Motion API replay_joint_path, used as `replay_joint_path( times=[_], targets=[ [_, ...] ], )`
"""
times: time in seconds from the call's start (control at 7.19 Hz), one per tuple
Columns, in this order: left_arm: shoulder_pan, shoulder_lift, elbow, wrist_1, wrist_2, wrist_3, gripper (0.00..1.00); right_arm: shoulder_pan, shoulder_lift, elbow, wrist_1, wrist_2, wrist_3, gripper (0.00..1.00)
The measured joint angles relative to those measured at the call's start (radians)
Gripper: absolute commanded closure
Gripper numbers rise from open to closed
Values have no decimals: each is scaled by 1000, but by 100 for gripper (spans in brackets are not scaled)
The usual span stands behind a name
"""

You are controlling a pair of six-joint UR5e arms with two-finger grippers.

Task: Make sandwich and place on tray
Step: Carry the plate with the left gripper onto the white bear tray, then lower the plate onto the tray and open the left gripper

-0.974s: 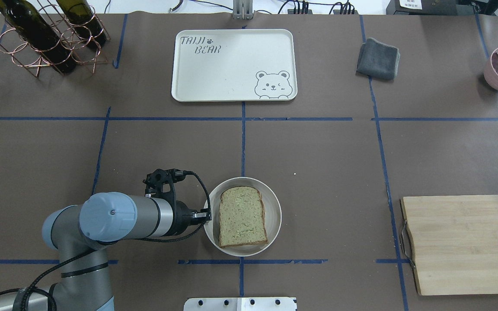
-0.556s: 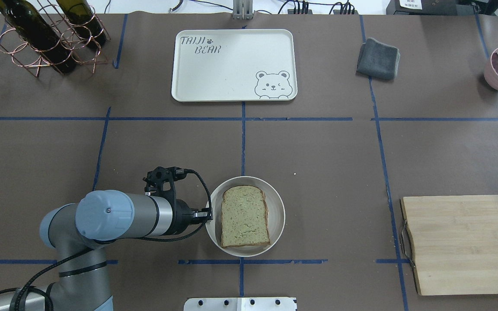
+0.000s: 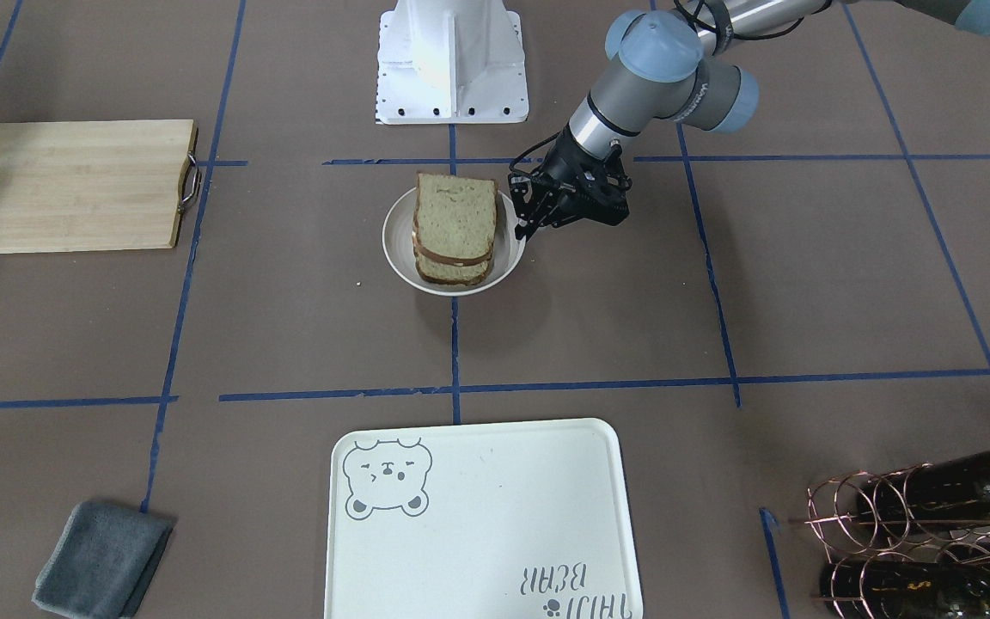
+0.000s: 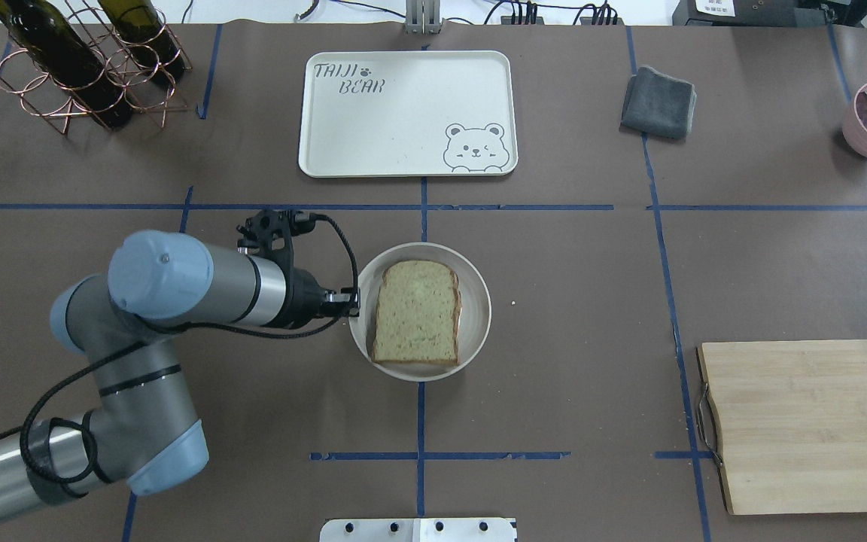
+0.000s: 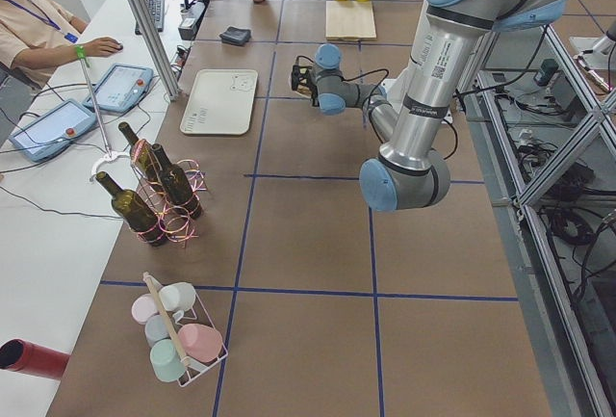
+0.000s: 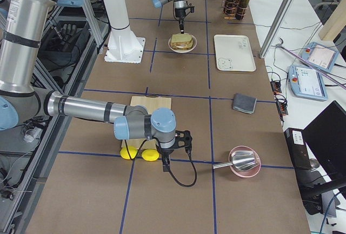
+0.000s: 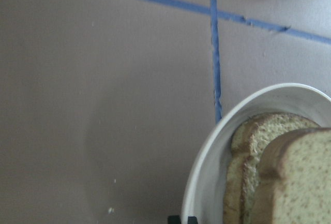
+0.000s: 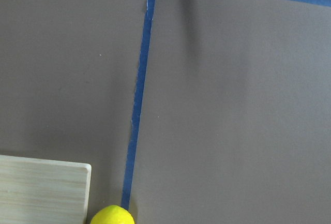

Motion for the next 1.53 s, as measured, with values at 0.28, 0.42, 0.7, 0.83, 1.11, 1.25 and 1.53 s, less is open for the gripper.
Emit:
replay_joint_path(
  times=[0.28,0.42,0.7,0.83,1.11,1.25,1.53],
  targets=[
    [-116,-197,210,55,-74,87,100,0,-2,-3,0,1,0,0],
    [-164,-287,333,59,-108,135,100,0,-2,-3,0,1,0,0],
    [-238,-440,584,20,-161,193,100,1,-4,-2,1,3,0,0],
    [-261,-496,700,-30,-168,199,100,2,-5,-2,2,3,0,0],
    [-298,-567,890,-135,-169,203,100,4,-19,0,25,2,-1,0],
    [-305,-583,960,-185,-159,203,100,6,-35,0,46,2,-2,0],
    [-302,-592,1019,-247,-121,203,1,7,-72,-2,92,2,-1,0]
  ],
)
